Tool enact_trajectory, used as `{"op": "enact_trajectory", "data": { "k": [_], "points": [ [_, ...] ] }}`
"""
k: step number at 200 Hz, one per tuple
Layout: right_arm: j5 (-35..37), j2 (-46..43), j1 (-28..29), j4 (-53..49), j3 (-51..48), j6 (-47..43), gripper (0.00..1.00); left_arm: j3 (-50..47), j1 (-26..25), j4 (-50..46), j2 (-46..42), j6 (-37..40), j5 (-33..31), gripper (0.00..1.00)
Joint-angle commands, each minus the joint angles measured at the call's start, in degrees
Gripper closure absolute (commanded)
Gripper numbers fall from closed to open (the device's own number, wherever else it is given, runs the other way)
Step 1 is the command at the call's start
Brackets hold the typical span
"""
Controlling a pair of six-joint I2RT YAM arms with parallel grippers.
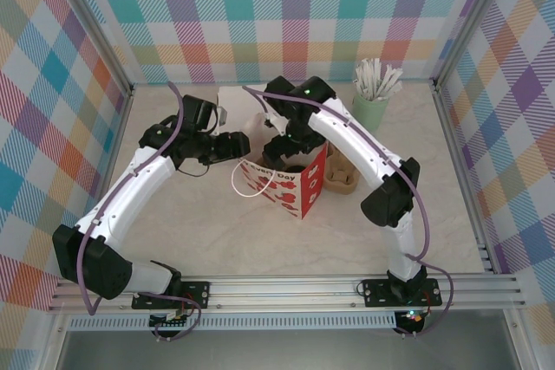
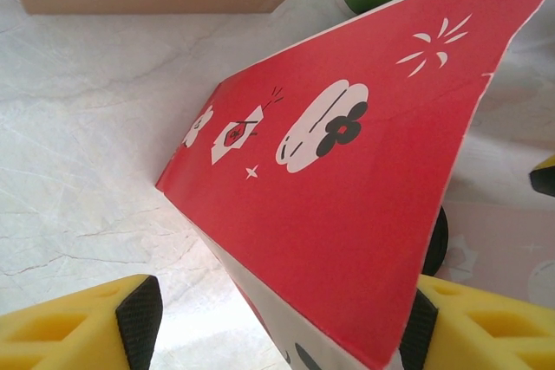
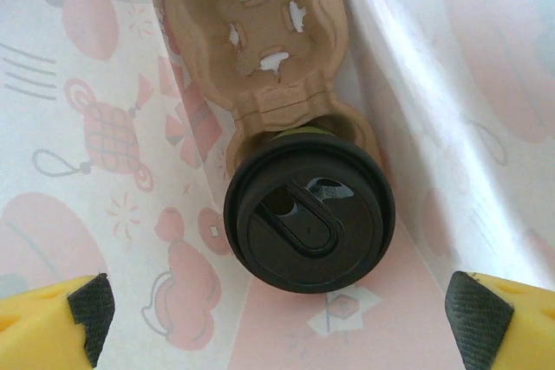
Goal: Pack the takeout coffee
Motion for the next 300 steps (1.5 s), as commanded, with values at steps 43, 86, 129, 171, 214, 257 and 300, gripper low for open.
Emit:
{"op": "enact_trajectory", "data": {
  "k": [43,86,129,171,214,257,300],
  "points": [
    [2.27,-4.30,-0.24,-4.83,8.13,0.57,0.00,1.45,-0.79,-1.82,0.23,-0.35,-0.76,0.27],
    [2.49,-7.22,-0.33,-4.97,10.87,0.80,0.00,2.15,-0.79,-2.17,0.49,-0.16,-1.21,0.27],
    [2.55,-11.28,-0.59,-3.81,11.11,1.39,0.00,2.93,-0.76,-2.61,0.76,-0.07,-1.56,0.27],
    [2.47,-15.64,-0.77,-2.72,10.86,2.20,0.00,3.50,-0.75,-2.87,1.15,0.03,-1.56,0.26],
    [2.89,-22.56,-1.68,1.19,5.05,3.43,0.00,3.89,-0.78,-3.09,1.40,0.28,-1.84,0.26],
    [2.45,-31.66,-5.93,7.33,-6.03,4.32,0.00,4.53,-0.72,-3.22,1.50,0.66,-1.66,0.25],
    [-2.12,-40.29,-16.79,12.24,-18.21,3.62,0.00,5.60,-0.70,-3.05,1.15,0.67,-0.95,0.23]
  ]
}}
